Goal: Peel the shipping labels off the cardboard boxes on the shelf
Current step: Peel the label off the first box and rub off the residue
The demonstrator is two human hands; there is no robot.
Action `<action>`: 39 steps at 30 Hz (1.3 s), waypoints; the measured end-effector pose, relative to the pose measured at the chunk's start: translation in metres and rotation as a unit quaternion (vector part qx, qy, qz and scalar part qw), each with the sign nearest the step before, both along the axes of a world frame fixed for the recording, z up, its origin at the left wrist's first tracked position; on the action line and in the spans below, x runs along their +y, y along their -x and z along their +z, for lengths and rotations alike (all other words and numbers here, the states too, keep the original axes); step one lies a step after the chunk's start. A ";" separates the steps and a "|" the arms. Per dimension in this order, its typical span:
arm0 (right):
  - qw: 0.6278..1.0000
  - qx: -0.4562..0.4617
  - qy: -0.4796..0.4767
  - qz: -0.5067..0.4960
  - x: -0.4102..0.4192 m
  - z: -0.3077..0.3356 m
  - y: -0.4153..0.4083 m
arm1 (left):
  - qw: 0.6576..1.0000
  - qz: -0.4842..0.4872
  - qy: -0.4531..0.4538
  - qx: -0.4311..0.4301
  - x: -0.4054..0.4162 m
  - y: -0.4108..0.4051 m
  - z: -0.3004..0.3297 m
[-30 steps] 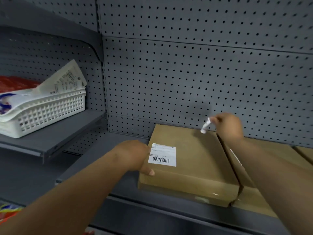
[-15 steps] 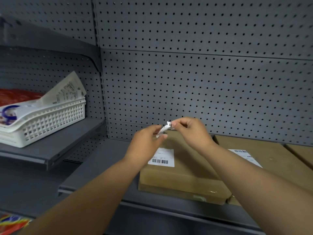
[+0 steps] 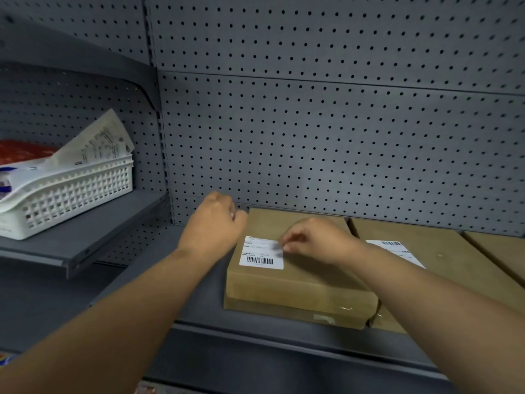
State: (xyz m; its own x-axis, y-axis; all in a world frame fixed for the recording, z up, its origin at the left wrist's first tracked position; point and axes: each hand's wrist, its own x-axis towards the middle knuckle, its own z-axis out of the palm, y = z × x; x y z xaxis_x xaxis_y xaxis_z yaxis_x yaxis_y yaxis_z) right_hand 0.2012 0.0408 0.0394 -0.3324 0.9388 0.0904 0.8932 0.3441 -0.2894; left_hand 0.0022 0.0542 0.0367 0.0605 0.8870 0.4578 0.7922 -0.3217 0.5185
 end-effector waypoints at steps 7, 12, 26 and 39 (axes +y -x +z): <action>0.993 -0.092 0.010 0.072 -0.001 -0.012 0.005 | 0.963 0.009 -0.086 0.254 -0.003 0.008 -0.010; 0.983 -0.151 -0.014 0.103 -0.002 -0.007 0.007 | 0.945 0.013 -0.043 0.324 0.001 0.014 -0.017; 0.944 -0.260 -0.104 0.176 -0.008 -0.011 0.011 | 0.889 -0.031 -0.042 0.455 0.007 0.012 -0.040; 0.967 -0.184 -0.092 0.150 -0.005 -0.014 0.006 | 0.908 -0.071 -0.001 0.413 0.004 0.012 -0.036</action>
